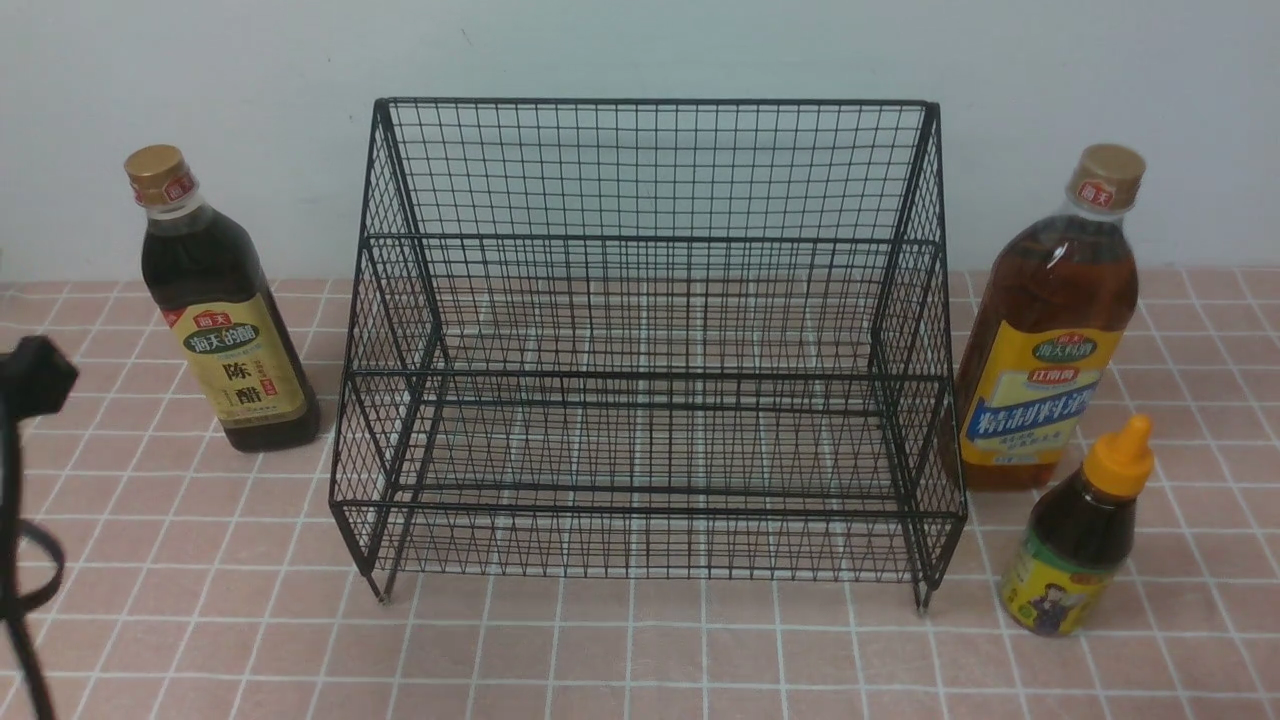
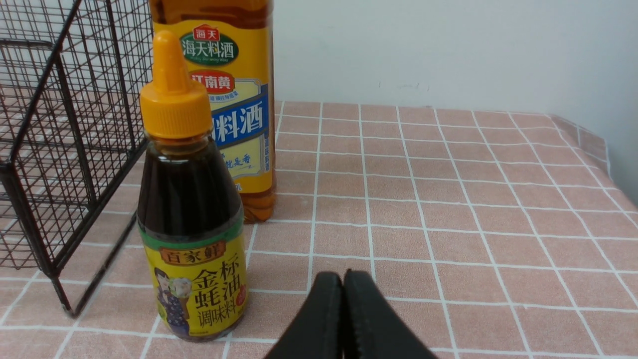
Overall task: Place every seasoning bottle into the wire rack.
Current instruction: Use the left arm to grab the condiment bottle closest to it
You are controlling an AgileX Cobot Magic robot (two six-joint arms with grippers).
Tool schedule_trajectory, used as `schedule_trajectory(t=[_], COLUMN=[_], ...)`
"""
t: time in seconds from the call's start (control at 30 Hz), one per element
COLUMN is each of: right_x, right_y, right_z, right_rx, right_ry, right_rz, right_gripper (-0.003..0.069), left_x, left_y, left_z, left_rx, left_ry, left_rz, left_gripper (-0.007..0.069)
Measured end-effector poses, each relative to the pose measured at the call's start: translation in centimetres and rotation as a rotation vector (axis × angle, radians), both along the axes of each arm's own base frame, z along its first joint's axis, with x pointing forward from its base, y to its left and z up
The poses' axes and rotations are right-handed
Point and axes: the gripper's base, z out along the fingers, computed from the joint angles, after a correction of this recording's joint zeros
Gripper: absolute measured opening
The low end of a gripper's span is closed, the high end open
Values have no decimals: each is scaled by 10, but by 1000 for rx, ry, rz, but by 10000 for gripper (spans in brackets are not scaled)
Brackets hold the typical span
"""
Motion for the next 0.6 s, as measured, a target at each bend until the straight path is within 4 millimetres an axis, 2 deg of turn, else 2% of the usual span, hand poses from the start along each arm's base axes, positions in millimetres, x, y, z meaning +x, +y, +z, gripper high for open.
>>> schedule_trajectory(t=[0.1, 0.27, 0.33, 0.37, 0.47, 0.6], right_x=[0, 0, 0, 0, 0, 0], right_y=[0, 0, 0, 0, 0, 0], right_z=[0, 0, 0, 0, 0, 0], right_rx=[0, -1, -1, -1, -1, -1], right_ry=[0, 0, 0, 0, 0, 0], right_rz=[0, 0, 0, 0, 0, 0], right_gripper=[-15, -15, -15, -15, -15, -15], left_x=[29, 51, 69, 70, 90, 105], left_y=[-1, -1, -1, -1, -1, 1], left_z=[-7, -9, -9, -9, -8, -3], left_rx=[4, 23, 45, 47, 75, 84], left_ry=[69, 105, 122, 122, 121, 98], left_rz=[1, 2, 2, 3, 9, 39], left_gripper=[260, 428, 519, 529, 579, 584])
